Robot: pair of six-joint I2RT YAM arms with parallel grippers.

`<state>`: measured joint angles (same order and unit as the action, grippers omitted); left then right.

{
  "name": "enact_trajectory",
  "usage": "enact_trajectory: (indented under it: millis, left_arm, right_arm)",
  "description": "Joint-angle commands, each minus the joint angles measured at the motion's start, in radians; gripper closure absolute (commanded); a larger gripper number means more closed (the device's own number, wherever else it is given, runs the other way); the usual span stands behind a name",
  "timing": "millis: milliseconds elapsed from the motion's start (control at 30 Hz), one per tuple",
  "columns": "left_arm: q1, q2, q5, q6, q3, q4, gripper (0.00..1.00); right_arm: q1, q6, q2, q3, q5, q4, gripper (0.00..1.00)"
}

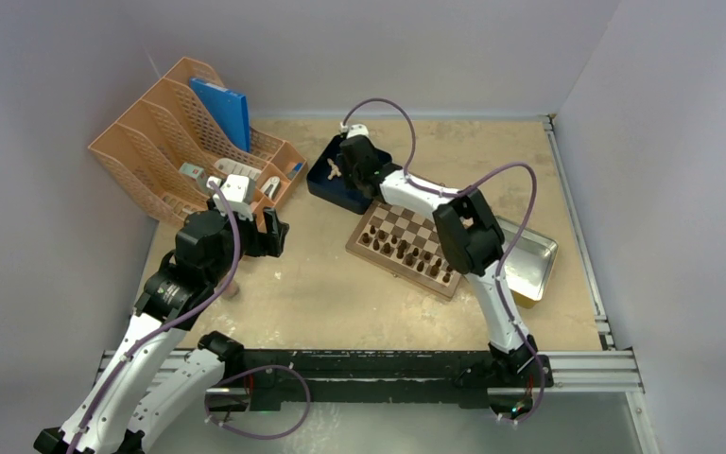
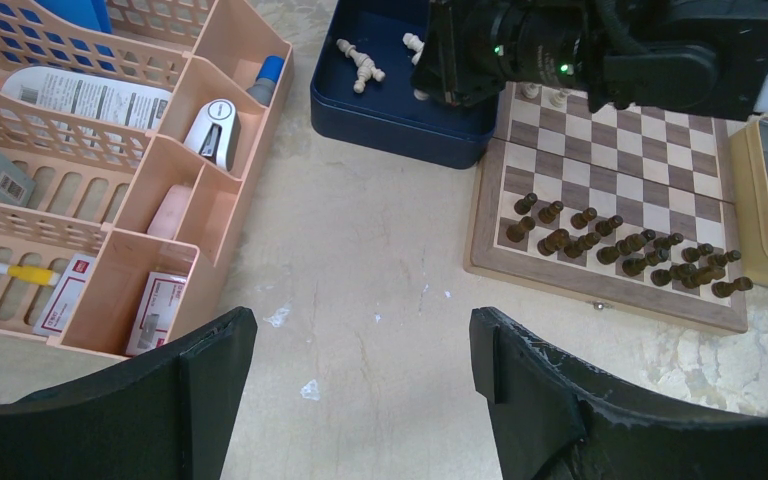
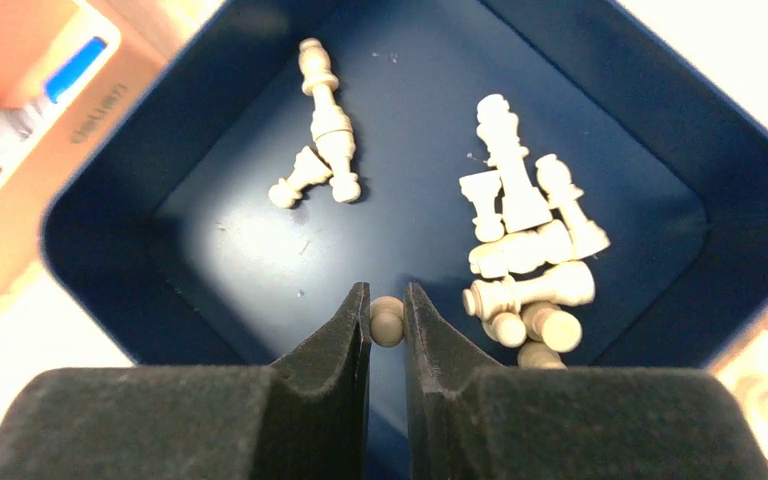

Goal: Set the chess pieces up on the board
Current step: Pick up the chess piece from the storage box.

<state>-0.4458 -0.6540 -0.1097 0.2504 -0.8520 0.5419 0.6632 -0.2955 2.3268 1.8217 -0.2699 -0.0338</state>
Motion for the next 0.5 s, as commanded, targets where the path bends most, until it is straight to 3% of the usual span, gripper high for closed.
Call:
enact_trajectory:
  millis: [0,233,467]
  left_arm:
    - [0.001,0.008,-0.011,0.001,0.006,-0.025,0.22]
    - [0.001,0.003,-0.007,0.001,0.004,-0.023,0.22]
    - [0.001,0.004,-0.001,0.001,0.005,-0.024,0.22]
  right_arm:
    - [0.006,-0.038,-0.149,-0.028,0.017,0.029,0.89]
    - [0.005,-0.053,-0.248,-0.092,-0.014,-0.016,0.89]
    - [-0.02,-0.131,-0.385,-0.216,-0.163,-0.097,0.89]
